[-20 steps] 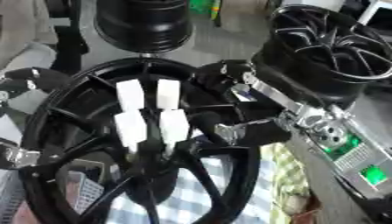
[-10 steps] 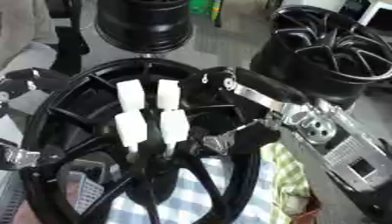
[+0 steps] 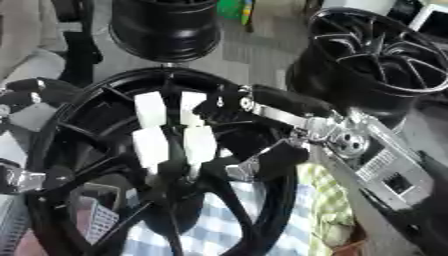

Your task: Pull the pin out of the wheel hub.

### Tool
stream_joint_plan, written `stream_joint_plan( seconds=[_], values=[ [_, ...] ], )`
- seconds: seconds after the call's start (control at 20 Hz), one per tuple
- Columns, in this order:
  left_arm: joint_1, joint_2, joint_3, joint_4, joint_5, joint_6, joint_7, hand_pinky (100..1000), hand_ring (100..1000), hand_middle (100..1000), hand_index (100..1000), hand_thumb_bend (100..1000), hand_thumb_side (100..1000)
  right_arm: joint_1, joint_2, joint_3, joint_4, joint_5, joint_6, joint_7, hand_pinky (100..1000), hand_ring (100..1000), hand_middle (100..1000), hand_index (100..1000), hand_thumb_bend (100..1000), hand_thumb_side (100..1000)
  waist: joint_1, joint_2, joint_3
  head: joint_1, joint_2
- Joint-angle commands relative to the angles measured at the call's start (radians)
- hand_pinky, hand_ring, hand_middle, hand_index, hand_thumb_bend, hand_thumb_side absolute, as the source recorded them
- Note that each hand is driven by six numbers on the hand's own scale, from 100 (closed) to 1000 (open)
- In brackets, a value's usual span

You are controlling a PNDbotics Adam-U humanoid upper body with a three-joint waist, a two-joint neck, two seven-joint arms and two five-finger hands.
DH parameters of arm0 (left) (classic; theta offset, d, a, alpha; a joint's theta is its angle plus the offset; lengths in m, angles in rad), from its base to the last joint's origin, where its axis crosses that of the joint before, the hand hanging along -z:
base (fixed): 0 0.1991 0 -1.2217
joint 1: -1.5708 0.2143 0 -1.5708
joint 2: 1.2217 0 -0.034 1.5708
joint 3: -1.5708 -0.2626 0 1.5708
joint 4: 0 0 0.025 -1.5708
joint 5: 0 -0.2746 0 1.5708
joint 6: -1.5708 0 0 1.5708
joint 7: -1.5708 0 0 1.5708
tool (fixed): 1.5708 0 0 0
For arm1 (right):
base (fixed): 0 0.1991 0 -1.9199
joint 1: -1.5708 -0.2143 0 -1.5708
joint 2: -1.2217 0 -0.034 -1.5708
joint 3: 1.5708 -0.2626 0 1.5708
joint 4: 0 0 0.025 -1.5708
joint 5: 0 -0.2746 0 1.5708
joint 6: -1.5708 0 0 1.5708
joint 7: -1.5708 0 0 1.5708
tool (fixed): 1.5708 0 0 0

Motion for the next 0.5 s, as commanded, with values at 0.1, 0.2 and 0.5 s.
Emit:
stream_joint_plan(
  seconds=[0.1, 0.2, 0.5],
  values=[
    [-0.013, 0.020, 0.001, -0.017, 0.010, -0.003, -0.002, 770, 787, 808, 856, 618, 629, -0.027, 0.006, -0.016, 0.017, 0.032, -0.007, 0.008, 737, 804, 785, 889, 305, 289, 0.010, -0.017, 0.002, -0.005, 0.004],
    [-0.013, 0.019, 0.001, -0.017, 0.010, -0.002, -0.003, 770, 787, 808, 856, 617, 629, -0.030, 0.014, -0.017, 0.026, 0.045, -0.011, 0.007, 740, 807, 786, 889, 305, 291, 0.010, -0.018, 0.002, -0.005, 0.005],
    [-0.012, 0.018, 0.000, -0.017, 0.011, 0.000, -0.004, 771, 788, 808, 856, 611, 628, -0.036, 0.028, -0.014, 0.058, 0.073, -0.018, 0.017, 746, 811, 785, 886, 302, 305, 0.008, -0.020, 0.002, -0.005, 0.009]
  ],
)
